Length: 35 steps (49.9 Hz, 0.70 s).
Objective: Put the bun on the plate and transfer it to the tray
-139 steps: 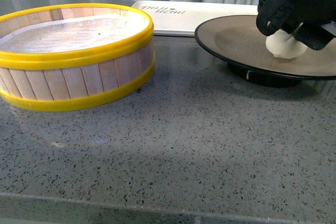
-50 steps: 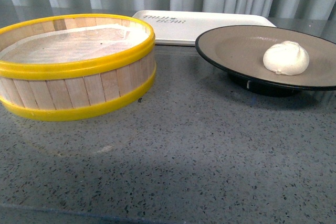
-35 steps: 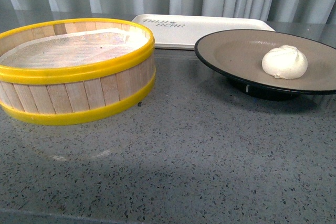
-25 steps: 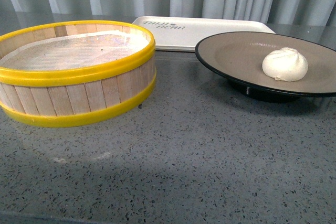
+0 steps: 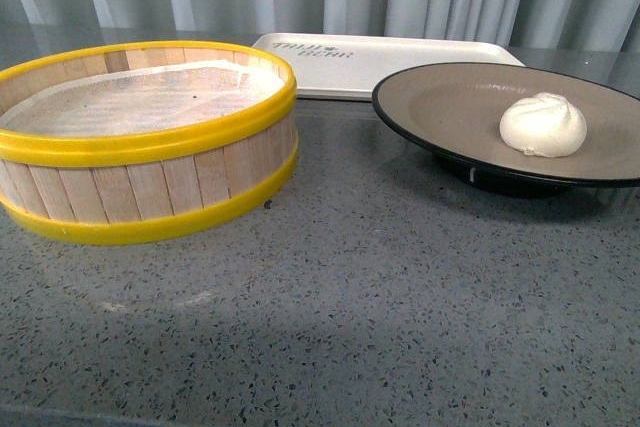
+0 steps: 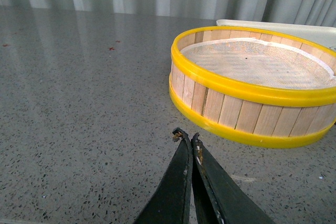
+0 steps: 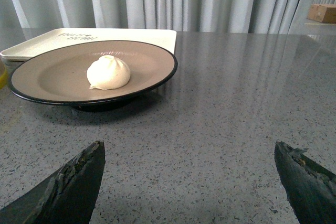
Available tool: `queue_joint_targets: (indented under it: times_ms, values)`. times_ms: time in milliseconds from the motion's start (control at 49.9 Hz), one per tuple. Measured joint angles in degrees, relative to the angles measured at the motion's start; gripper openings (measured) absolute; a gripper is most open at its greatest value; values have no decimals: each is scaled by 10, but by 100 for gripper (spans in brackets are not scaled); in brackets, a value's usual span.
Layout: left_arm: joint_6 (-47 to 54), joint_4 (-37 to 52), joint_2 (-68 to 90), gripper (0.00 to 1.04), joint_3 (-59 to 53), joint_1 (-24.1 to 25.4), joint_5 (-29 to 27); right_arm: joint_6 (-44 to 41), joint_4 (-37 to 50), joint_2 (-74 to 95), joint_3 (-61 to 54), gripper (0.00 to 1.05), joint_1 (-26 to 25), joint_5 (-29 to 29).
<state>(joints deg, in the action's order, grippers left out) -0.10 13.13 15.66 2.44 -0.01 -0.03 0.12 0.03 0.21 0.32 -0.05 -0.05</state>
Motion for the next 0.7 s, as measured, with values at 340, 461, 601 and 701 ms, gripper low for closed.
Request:
queue_joint_targets:
  times_ms: [340, 461, 601, 701]
  values:
    - [0, -21, -49, 4, -10, 0, 0, 0, 0, 0, 0, 96, 0, 0]
    - [0, -110, -117, 4, -9, 0, 1, 0, 0, 0, 0, 96, 0, 0]
    - [0, -129, -154, 4, -9, 0, 0, 0, 0, 0, 0, 96, 0, 0]
    - [0, -131, -154, 4, -9, 0, 0, 0, 0, 0, 0, 96, 0, 0]
